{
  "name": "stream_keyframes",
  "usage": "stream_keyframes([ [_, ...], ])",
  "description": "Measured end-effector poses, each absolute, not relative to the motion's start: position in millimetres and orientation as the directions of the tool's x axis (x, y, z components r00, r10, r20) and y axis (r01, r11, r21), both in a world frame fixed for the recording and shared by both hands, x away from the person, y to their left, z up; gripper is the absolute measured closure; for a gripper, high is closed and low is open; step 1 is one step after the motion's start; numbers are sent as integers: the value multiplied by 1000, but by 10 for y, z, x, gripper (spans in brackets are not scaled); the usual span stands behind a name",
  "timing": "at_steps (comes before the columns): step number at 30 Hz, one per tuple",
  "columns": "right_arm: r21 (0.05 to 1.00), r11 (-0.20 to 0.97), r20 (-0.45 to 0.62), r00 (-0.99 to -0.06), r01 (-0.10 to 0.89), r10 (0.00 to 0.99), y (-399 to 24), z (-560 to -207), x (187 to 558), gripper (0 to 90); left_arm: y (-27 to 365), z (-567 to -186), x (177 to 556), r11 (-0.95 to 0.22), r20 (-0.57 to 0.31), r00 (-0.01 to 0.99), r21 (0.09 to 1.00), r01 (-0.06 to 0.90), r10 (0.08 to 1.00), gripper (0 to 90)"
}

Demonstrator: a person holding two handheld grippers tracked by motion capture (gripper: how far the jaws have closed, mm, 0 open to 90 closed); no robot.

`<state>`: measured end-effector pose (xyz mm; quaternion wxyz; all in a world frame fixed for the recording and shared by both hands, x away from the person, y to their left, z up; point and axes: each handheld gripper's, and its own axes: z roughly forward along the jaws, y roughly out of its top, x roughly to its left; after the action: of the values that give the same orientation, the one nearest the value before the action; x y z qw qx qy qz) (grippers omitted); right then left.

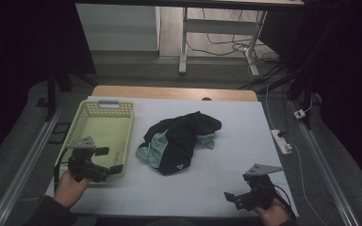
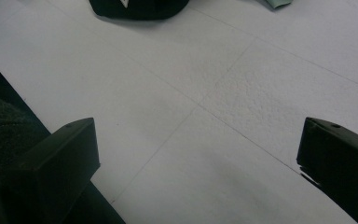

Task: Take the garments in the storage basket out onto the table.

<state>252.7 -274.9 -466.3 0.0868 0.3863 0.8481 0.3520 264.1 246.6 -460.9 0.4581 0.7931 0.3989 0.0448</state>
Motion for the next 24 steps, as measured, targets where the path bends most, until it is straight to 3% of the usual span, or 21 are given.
stream_keyframes([
  [24,659,462,116,-687,593,717,-2739,-4665,2530,0,2925,-4769,2222,-188,-329,596,744,642,733,0],
])
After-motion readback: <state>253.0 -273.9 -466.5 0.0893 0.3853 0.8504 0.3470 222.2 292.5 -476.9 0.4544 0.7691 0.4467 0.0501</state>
